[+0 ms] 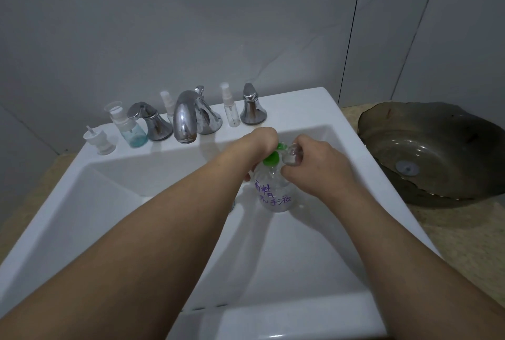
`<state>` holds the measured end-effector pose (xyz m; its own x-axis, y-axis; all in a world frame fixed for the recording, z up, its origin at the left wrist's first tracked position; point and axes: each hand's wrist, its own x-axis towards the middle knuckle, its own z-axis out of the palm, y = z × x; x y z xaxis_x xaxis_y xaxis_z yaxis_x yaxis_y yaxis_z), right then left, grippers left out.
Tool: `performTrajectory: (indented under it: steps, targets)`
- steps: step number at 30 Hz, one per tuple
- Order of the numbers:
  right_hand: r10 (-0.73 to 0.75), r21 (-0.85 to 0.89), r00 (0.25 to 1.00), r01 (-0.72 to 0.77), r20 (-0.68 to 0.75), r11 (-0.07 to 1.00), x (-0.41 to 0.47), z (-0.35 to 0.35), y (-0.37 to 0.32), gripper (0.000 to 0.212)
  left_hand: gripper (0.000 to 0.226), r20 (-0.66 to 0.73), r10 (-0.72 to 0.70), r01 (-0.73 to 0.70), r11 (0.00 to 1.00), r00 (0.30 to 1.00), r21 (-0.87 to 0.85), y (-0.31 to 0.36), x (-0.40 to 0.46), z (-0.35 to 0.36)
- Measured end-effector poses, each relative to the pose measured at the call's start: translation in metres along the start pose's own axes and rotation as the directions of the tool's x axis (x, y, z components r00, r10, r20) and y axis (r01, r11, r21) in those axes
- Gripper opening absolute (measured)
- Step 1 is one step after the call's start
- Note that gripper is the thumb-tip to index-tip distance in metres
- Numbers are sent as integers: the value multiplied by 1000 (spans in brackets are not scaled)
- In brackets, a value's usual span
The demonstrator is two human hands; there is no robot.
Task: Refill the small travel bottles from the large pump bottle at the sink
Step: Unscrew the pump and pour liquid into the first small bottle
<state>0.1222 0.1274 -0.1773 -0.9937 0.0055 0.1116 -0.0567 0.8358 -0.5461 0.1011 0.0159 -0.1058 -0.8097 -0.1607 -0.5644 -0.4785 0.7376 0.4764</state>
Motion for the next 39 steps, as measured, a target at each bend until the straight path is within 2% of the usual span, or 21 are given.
performTrajectory:
  steps: [7, 13, 16, 25, 31, 39]
  targets:
    - [7, -3, 1000, -7, 4, 1000, 1, 1, 0, 24, 42, 3, -6, 6, 1000, 1000, -17, -1, 1, 0]
    - [-21, 15, 999, 21, -34, 1000, 0, -2, -4, 25, 41, 49, 42, -39, 997, 998, -64, -4, -3, -9]
    - [-32, 35, 998, 34, -54, 999, -1, -3, -5, 25, 45, 50, 36, -35, 999, 998, -24, -5, -3, -14]
    - [-21, 42, 999, 22, -33, 999, -1, -5, -4, 23, 40, 45, 10, -8, 998, 999, -57, -1, -7, -6]
    - [-9, -18, 1000, 9, 11, 1000, -1, -4, -3, 26, 41, -13, 2, -3, 999, 1000, -52, 0, 4, 5]
    - [-20, -15, 1000, 20, 3, 1000, -1, -5, -4, 26, 42, 32, 1, 2, 996, 1000, -86, -3, 8, 1]
